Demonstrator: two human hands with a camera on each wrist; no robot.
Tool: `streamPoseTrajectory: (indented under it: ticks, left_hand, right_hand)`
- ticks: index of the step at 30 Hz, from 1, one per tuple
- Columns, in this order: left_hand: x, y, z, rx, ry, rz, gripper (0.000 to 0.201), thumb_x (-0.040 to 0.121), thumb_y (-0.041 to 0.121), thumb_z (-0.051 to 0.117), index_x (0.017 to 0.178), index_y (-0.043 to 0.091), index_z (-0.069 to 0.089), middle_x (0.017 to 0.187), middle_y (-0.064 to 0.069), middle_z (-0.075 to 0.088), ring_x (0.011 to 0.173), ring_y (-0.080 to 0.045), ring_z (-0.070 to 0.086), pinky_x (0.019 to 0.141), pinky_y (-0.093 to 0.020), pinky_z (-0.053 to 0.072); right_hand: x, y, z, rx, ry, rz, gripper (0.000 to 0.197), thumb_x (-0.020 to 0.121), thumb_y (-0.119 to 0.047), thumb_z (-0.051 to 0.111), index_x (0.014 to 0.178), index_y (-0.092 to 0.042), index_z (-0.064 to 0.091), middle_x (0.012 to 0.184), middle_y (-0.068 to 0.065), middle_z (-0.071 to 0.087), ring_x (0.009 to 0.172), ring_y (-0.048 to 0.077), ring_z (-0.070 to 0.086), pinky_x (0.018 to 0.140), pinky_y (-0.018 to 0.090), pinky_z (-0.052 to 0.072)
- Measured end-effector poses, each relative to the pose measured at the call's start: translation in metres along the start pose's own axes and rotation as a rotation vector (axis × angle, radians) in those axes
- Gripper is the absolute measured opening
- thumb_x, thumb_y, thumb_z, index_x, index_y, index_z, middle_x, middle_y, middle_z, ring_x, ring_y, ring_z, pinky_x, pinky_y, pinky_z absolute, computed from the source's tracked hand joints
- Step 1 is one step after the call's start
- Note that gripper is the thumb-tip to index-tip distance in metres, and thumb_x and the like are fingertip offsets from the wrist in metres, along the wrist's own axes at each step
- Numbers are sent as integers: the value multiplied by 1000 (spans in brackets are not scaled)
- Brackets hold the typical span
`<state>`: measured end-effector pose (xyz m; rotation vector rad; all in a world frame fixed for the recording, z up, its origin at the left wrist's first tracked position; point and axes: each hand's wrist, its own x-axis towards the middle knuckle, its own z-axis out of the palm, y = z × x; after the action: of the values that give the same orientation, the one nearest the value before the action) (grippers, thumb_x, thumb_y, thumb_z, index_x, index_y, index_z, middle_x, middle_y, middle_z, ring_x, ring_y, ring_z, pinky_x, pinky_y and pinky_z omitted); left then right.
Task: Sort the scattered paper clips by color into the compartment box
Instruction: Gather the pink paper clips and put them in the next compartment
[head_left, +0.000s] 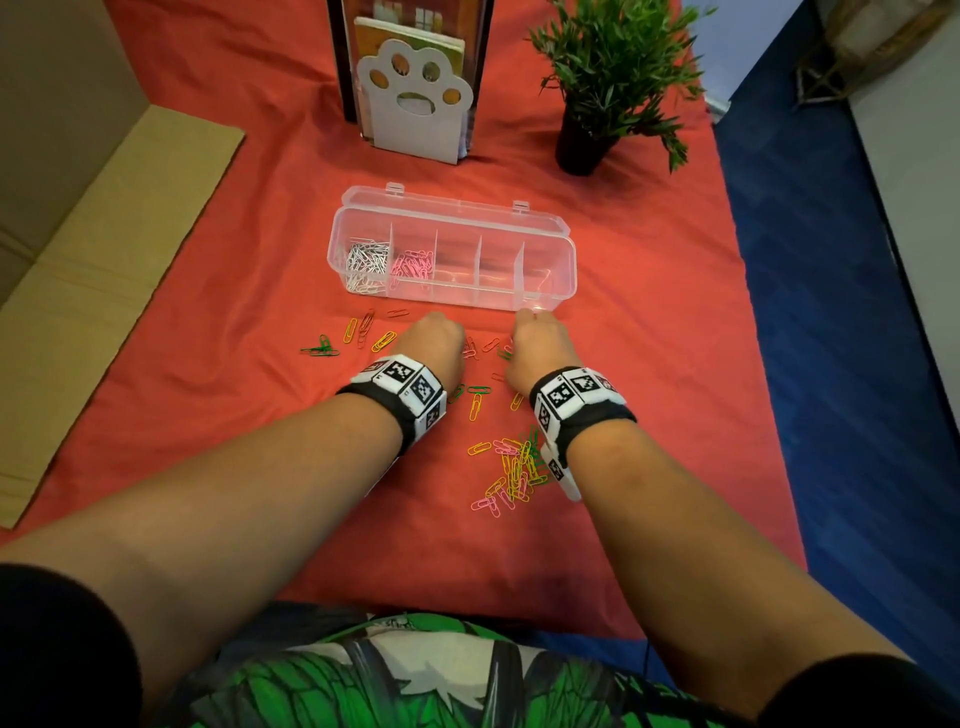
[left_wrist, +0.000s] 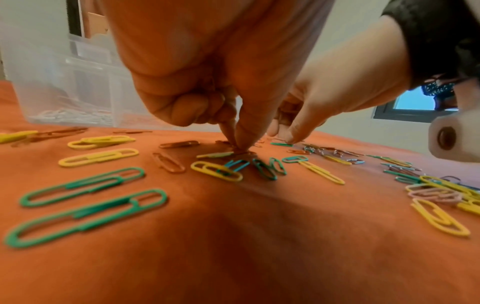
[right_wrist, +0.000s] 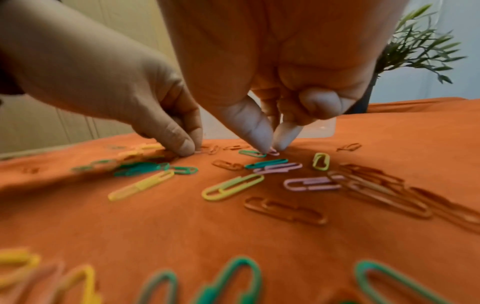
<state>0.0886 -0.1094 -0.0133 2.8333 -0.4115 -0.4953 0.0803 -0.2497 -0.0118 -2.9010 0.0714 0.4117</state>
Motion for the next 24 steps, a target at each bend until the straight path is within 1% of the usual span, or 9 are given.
streamPoseTrajectory:
  ticks: [5,8,11,13,15,16,18,21,24]
  left_hand:
    - [-1,-6,3,-55,-51,-29,25,85,14,51,104,2,62,112,-20,57,103,-36,57,90,-40,45]
    - [-7,-10,5,-216,0,-45,21,84,17,52,96,2,61,106,-20,59,100,-36,57,88,-37,44]
    - [-14,-15,3,-482,1,-147,12,84,19,52,81,11,60,87,-13,64,82,-29,58,76,-33,44]
    - [-19,-17,0,-820,-54,-255,12,78,24,55,67,18,53,65,-3,54,60,-20,48,63,-30,39]
    - [-24,-19,-2,-1198,-63,-339,15,73,17,54,59,19,49,56,-1,42,51,-15,36,52,-25,29]
    - [-25,-21,-3,-1342,-68,-374,19,76,9,51,60,19,47,56,-1,41,50,-14,34,47,-23,27]
    - [-27,-23,-6,-1518,-100,-412,28,79,-4,45,63,18,45,53,0,48,47,-10,38,40,-18,29]
    - [-31,-25,-10,-1624,-148,-378,29,81,-8,43,66,17,44,50,2,59,40,-5,46,39,-14,37]
    - [-32,-19,-9,-1559,-142,-350,31,82,-11,43,71,18,46,51,1,59,37,-3,47,38,-13,39]
  right_hand:
    - [1,6,4,34,18,42,33,86,-17,58,113,0,52,118,22,54,113,37,51,94,39,43]
    - [1,1,6,-15,26,19,31,87,-15,55,114,0,52,118,21,55,112,38,52,92,40,45]
    - [4,-5,3,16,-31,35,29,86,-12,52,113,0,54,120,21,55,113,37,53,92,37,45]
    - [6,-6,-2,109,-74,65,20,86,-11,51,102,-4,60,113,18,61,107,33,57,87,33,46]
    - [5,-2,-7,316,-107,134,11,86,-10,50,81,-15,58,91,7,65,91,27,60,75,29,45]
    - [4,2,-8,458,-114,174,17,86,-8,50,74,-20,53,78,1,61,80,22,58,67,26,43]
    - [0,10,-9,797,-113,255,24,86,-3,49,75,-24,52,69,-4,55,62,12,52,55,23,40]
    - [-9,22,-11,1222,-111,356,31,86,6,41,84,-22,55,65,-1,47,42,3,41,37,15,31]
    - [-20,27,-16,1565,-132,490,21,89,-1,38,77,-12,52,63,2,41,46,9,43,38,17,36]
